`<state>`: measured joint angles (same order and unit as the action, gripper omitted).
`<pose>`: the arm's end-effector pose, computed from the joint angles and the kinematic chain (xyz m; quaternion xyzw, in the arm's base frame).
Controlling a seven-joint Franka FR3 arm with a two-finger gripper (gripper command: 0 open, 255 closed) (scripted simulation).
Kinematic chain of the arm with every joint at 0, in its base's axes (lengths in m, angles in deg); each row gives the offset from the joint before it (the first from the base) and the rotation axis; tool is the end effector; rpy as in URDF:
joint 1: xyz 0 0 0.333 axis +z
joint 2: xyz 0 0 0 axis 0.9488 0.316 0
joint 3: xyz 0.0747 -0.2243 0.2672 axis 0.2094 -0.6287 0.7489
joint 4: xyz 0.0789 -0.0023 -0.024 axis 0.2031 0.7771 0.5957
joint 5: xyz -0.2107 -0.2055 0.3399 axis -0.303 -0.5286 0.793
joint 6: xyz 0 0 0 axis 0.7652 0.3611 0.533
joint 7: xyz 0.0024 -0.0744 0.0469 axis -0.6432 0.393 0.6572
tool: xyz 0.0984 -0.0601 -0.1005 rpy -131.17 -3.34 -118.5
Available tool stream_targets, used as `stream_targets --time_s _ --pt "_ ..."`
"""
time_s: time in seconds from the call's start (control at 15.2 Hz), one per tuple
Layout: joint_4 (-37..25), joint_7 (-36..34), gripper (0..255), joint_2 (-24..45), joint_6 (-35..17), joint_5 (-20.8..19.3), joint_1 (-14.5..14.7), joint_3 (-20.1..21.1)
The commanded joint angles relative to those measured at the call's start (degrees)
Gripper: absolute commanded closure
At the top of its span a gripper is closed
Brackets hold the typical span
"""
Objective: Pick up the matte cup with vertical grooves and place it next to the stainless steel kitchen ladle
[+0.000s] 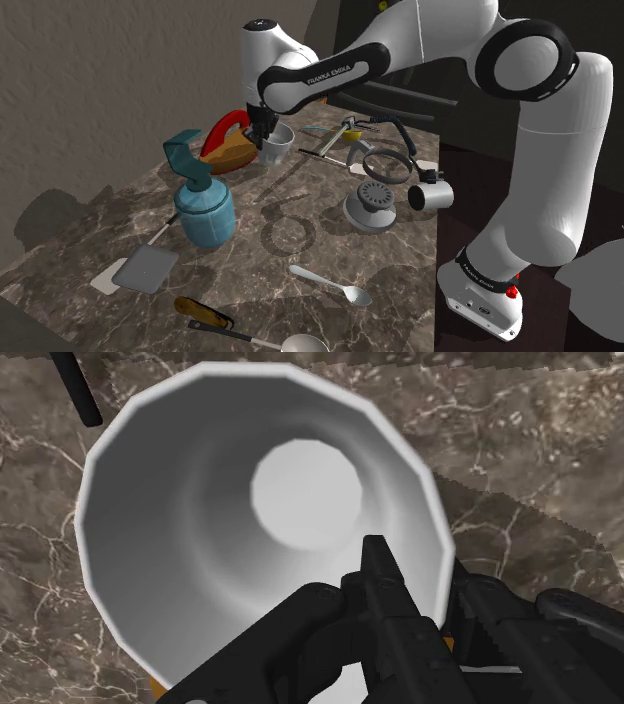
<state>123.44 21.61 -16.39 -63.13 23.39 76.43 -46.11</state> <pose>0.7147 0.2468 0.3534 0.9920 0.0925 0.0725 0.0467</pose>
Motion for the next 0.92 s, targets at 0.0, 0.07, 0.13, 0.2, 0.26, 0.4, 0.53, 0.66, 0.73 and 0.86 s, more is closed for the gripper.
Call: stream_targets --time_s 0.0,0.07,0.13,0.2,0.26,0.4,0.53,0.66,0.73,0.86 --pt "-0.61 0.29 255 -0.71 1.26 0.36 -0.03 0.19" --pt "-1.03 0.46 255 -0.96 1.9 0.52 -0.05 0.26" --pt "-1.46 0.63 255 -1.19 2.54 0.67 -0.06 0.32" --pt "-1.9 0.79 255 -1.42 3.19 0.82 -0.07 0.39" --pt "-2.37 0.95 255 -1.63 3.84 0.97 -0.07 0.45" --pt "-3.34 1.26 255 -2.03 5.16 1.24 -0.08 0.56" --pt "-4.38 1.57 255 -2.37 6.51 1.49 -0.06 0.66" --pt "-5.48 1.86 255 -2.67 7.87 1.72 -0.03 0.76" --pt "-6.06 2.0 255 -2.8 8.56 1.82 -0.01 0.8" --pt "-7.27 2.28 255 -3.03 9.97 2.02 0.04 0.88"
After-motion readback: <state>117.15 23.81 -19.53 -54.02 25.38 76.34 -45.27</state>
